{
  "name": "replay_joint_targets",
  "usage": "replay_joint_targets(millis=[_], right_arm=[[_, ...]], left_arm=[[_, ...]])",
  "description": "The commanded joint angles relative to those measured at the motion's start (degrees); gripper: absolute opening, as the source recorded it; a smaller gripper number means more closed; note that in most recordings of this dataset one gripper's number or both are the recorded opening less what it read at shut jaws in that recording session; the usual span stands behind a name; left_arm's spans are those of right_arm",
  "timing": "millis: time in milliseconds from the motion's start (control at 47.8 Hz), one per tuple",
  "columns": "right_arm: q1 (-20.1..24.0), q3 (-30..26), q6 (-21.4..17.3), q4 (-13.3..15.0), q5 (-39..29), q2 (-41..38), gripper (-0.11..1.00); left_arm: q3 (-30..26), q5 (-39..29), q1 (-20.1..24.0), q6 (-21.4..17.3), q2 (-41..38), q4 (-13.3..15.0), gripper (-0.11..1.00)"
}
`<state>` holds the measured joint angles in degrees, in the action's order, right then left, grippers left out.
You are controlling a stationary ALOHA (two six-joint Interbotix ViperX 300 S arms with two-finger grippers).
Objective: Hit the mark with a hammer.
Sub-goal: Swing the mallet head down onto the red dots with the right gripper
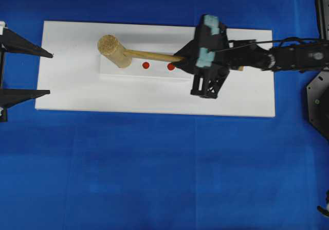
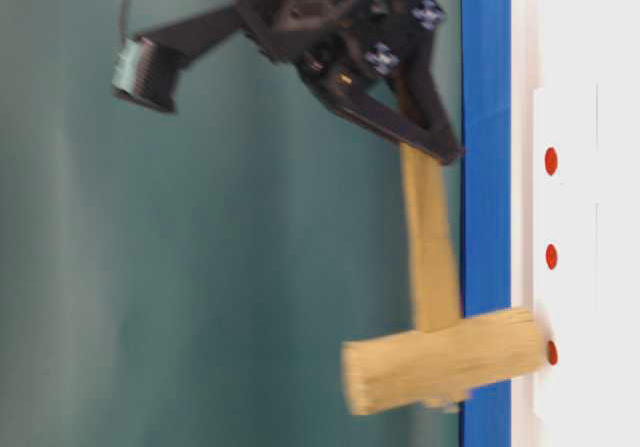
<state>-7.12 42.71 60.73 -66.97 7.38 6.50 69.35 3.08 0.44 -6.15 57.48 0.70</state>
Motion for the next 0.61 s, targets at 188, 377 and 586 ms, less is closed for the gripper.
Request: replay_joint_targets(millis=[188,377,586], right_arm=[[0.09,4.66,0.35,0.35,0.35,14.15,0.02],[0.18,7.65,-0.09,0.26,-0.09,18.28,0.02],[0.26,8.09,-0.18,0.18,-0.44,16.17,0.02]], left_arm=[[-0.62,0.26,0.09,0.09,-0.26,0.09,0.85],[-0.62,0.26,0.09,0.0,-0.18,0.09,0.85],[-0.62,0.18,0.09,0.09,-0.18,0.09,0.85]])
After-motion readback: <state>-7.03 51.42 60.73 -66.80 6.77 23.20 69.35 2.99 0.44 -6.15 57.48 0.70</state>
